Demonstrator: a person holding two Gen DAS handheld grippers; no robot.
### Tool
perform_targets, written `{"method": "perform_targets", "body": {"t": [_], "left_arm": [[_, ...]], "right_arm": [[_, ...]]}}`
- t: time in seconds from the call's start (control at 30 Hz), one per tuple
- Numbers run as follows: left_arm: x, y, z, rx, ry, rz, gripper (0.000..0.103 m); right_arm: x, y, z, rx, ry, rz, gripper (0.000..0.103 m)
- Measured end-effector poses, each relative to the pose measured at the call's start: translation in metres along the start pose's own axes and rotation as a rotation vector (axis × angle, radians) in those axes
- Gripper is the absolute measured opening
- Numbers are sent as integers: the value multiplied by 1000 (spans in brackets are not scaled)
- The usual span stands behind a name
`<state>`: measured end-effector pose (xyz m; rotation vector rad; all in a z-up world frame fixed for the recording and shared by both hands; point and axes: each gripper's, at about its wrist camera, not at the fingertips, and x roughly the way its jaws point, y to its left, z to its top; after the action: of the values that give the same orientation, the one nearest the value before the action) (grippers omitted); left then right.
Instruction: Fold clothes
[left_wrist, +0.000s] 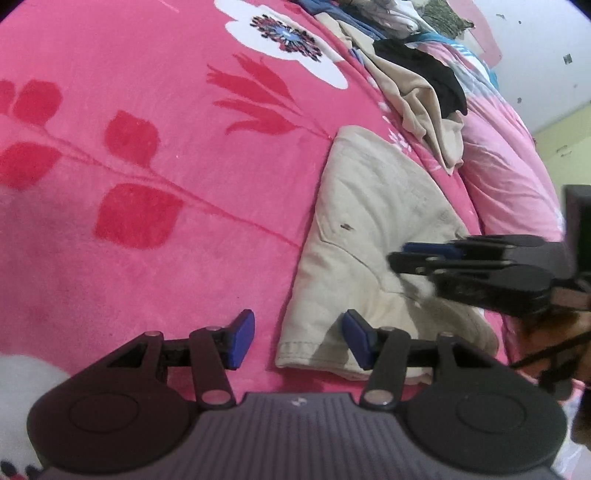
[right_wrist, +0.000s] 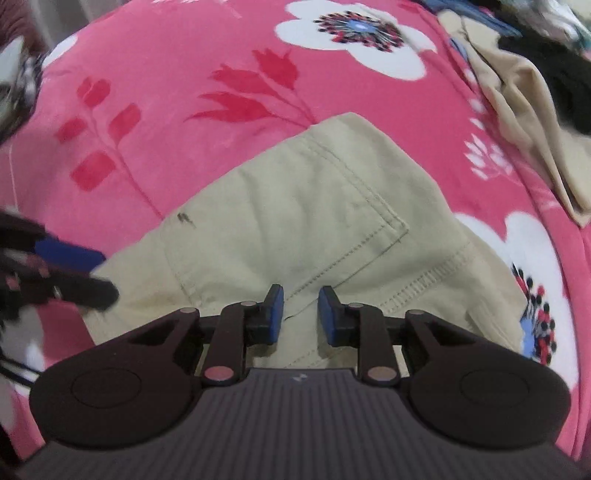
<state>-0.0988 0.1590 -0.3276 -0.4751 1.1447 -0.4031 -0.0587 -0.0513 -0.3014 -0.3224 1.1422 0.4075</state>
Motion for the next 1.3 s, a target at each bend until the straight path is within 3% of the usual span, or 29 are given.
{"method": "perform_targets", "body": {"t": [0.2, 0.3, 0.4, 0.47, 0.53, 0.6, 0.7, 0.77, 0.83, 0.9, 0.97, 1.03, 1.07, 1.17, 1.3], "left_arm": [[-16, -17, 4, 11, -65, 29, 55], [-15, -31, 3, 51, -74, 51, 56], [11, -57, -10, 184, -20, 133, 61], [14, -60, -17, 220, -33, 162, 63], [13, -57, -18, 202, -33, 160, 65], [11, -53, -19, 180, -33, 157, 66], [10, -51, -22, 160, -37, 162, 67], [10, -54, -23, 156, -42, 175, 67], [3, -59, -21, 148, -58, 200, 62], [-12, -65, -19, 135, -104, 216, 58], [-27, -68, -14, 108, -147, 152, 58], [-34, -74, -5, 58, -158, 39, 58], [-29, -84, 0, 83, -154, 9, 58], [-10, -119, 16, 206, -139, -60, 58], [39, -176, 24, 454, -63, -96, 58]], "right_arm": [[-61, 20, -25, -138, -89, 51, 20], [-35, 29, -52, -211, -34, 40, 19], [-21, 21, -60, -169, -52, 76, 21], [-27, 15, -59, -144, -60, 87, 21], [-44, 9, -64, -128, -81, 70, 20], [-64, -5, -70, -104, -123, -7, 20], [-73, -61, -78, 126, -147, -88, 22], [-71, -107, -90, 379, -145, -66, 24], [-68, -145, -106, 619, -165, 18, 28], [-64, -164, -121, 766, -196, 87, 29], [-59, -173, -132, 845, -218, 119, 30], [-52, -177, -137, 875, -230, 132, 30], [-49, -178, -139, 878, -236, 139, 30], [-38, -177, -137, 852, -253, 165, 30], [-29, -173, -133, 782, -261, 178, 29]]}}
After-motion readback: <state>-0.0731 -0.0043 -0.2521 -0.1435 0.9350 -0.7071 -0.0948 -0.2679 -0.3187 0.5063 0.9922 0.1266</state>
